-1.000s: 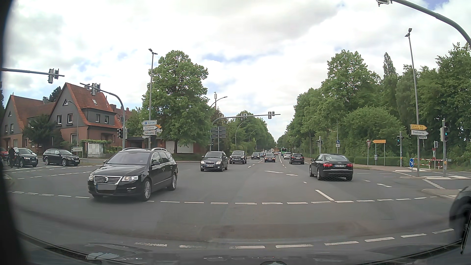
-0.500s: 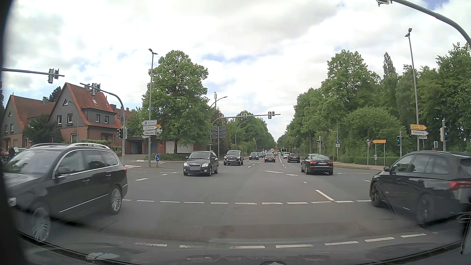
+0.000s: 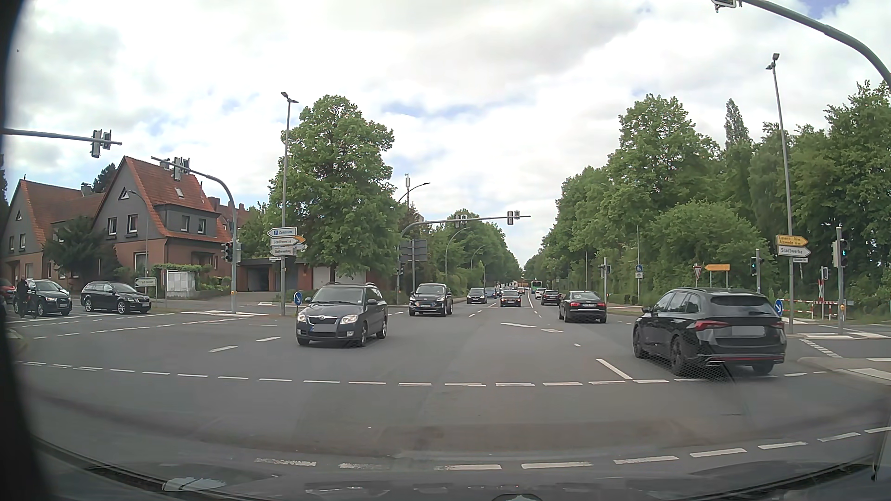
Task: Follow the waypoints while adhering to traffic rules and regulations
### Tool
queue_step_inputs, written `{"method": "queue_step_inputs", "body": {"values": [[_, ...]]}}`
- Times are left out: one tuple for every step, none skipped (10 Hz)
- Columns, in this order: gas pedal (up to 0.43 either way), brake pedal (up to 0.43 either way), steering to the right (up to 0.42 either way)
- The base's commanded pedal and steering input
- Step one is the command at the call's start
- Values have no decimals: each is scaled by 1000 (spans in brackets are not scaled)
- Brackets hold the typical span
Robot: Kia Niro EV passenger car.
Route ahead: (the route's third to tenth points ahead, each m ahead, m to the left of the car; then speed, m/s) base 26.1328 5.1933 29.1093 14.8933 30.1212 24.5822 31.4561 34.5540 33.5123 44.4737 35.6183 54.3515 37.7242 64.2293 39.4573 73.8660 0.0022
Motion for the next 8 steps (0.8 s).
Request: {"method": "queue_step_inputs", "body": {"values": [[0,0,8],[0,0,8],[0,0,8],[0,0,8],[0,0,8],[0,0,8],[0,0,8],[0,0,8]]}}
